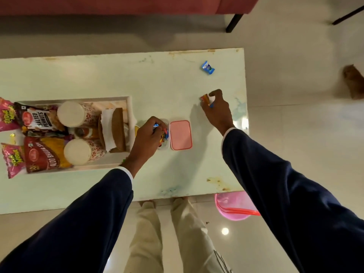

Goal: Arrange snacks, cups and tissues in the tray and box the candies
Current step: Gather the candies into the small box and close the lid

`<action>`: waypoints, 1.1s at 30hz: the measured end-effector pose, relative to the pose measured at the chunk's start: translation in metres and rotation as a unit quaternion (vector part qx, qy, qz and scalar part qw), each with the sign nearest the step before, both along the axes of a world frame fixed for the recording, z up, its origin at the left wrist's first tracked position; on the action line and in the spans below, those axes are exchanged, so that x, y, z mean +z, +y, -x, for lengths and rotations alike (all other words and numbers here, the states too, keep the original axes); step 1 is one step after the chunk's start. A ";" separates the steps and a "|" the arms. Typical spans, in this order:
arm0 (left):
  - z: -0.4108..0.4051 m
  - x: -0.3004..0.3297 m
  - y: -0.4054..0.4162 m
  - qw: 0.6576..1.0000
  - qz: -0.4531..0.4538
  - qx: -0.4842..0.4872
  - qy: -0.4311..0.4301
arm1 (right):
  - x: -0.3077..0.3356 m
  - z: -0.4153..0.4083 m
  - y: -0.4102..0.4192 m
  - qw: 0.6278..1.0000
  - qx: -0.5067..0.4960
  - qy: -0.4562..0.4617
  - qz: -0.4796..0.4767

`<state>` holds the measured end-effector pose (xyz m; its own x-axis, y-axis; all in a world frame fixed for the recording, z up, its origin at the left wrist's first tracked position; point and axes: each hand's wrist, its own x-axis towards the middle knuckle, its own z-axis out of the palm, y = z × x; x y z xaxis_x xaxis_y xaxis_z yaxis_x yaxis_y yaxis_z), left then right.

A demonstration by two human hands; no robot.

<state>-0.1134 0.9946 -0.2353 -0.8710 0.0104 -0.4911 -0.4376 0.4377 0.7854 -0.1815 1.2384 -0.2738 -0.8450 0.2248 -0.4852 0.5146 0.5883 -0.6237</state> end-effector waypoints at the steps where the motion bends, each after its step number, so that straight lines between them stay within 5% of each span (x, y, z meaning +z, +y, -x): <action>1: 0.000 -0.002 -0.002 1.000 -0.001 0.004 -0.001 | -0.004 0.006 -0.004 1.000 0.019 -0.001 -0.017; 10: -0.006 -0.011 -0.025 0.996 0.070 -0.035 -0.042 | -0.018 0.014 -0.014 0.981 0.104 -0.057 -0.153; 15: -0.014 -0.004 -0.035 0.994 0.095 -0.035 0.026 | 0.019 -0.004 -0.030 0.990 -0.001 -0.046 0.135; 18: -0.019 -0.002 -0.039 0.991 0.112 -0.034 0.072 | 0.044 -0.027 -0.067 0.976 0.029 -0.057 0.209; 33: -0.022 -0.001 -0.035 0.992 0.118 0.005 0.040 | 0.067 -0.068 -0.137 0.991 0.099 -0.027 0.081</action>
